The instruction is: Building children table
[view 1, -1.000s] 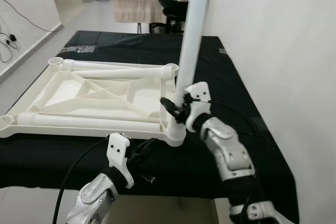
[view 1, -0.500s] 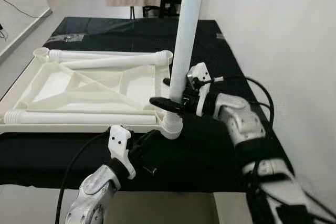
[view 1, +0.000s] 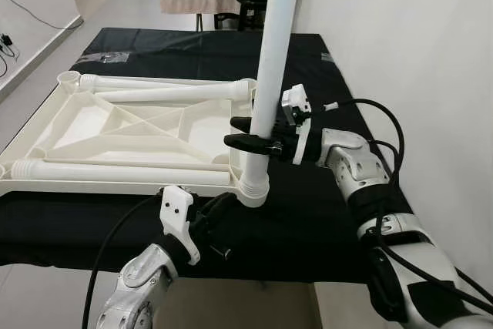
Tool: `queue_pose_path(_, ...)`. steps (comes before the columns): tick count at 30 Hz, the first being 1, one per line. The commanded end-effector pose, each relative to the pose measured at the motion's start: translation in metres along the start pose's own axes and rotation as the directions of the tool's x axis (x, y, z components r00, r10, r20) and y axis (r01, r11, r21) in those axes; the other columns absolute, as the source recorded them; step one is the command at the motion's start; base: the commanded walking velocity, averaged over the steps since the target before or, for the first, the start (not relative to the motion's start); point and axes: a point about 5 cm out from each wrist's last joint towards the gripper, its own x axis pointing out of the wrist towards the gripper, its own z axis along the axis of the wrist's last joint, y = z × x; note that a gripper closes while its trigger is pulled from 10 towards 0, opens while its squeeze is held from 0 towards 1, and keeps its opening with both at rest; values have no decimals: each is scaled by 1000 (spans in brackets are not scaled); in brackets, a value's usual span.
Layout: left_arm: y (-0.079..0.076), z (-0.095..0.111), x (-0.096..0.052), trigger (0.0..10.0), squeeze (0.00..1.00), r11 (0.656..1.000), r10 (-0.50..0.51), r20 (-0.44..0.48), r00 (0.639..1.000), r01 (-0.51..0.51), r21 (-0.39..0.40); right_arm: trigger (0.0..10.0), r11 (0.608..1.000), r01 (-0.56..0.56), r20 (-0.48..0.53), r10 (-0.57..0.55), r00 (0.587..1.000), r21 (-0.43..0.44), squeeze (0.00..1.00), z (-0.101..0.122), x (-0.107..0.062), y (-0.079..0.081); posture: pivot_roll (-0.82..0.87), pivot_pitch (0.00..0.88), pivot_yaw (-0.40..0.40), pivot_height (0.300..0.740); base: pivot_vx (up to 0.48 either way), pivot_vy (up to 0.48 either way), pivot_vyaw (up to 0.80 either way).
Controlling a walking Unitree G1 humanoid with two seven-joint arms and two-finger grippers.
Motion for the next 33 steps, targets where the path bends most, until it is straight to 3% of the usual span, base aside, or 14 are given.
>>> queue_pose_path(1,-3,-2,-2,10000,0,1000,-1,-4,1000,1,-13,0,984,176,17,-176,984,28,0,-6,-5,-4,83,58,-76,740,0,0,0)
queue_pose_path(3,-2,-1,-3,10000,0,1000,-1,-3,1000,1,-13,0,941,336,-19,-336,942,37,0,-17,-5,-2,75,65,-78,740,0,0,0)
queue_pose_path(5,-1,0,-5,10000,0,1000,0,-2,1000,0,-15,0,628,778,-106,-773,626,18,0,-50,-16,8,64,72,-75,740,0,0,0)
queue_pose_path(8,-1,1,-5,10000,0,1000,0,-1,1000,0,-17,0,587,806,-120,-797,592,75,0,-63,-9,31,61,82,-68,740,0,0,0)
queue_pose_path(10,0,1,-4,10000,0,1000,-1,-2,1000,1,-18,0,635,768,-117,-759,641,84,0,-66,7,48,50,68,-65,740,0,0,0)
queue_pose_path(11,1,0,-3,10000,0,1000,-3,-2,1000,3,-22,0,733,676,-91,-670,737,73,0,-63,29,59,71,66,-82,740,0,0,0)
queue_pose_path(15,2,0,-3,10000,0,1000,5,2,1000,-5,-19,0,727,685,-77,-681,728,46,0,-56,34,48,70,64,-79,740,0,0,0)
queue_pose_path(16,2,0,-3,10000,0,1000,15,5,1000,-14,-17,10000,716,697,-87,-693,716,31,0,-56,33,44,76,63,-80,740,0,0,0)
queue_pose_path(19,2,0,-3,10000,0,1000,25,8,1000,-25,-15,10000,745,666,-96,-661,745,39,0,-54,32,43,84,58,-83,740,0,0,0)
queue_pose_path(20,2,0,-3,10000,0,1000,24,7,1000,-24,-15,10000,780,623,-106,-616,781,56,1000,-53,32,41,84,58,-83,740,0,0,0)
queue_pose_path(27,1,-1,-2,10000,0,1000,16,1,1000,-15,-20,10000,865,494,-36,-493,869,90,1000,-34,22,27,84,48,-85,740,0,0,0)
queue_pose_path(28,1,-2,-1,10000,0,1000,15,1,1000,-15,-20,10000,890,449,0,-451,893,81,212,-26,16,18,87,46,-86,740,0,0,0)
queue_pose_path(30,0,-2,-1,10000,0,1000,15,0,1000,-15,-19,10000,915,398,25,-401,916,70,0,-19,10,9,92,42,-89,740,0,0,0)
queue_pose_path(33,0,-2,-1,10000,0,1000,15,-2,1000,-15,-13,10000,937,346,39,-348,937,43,0,-11,6,1,97,39,-92,740,0,0,0)
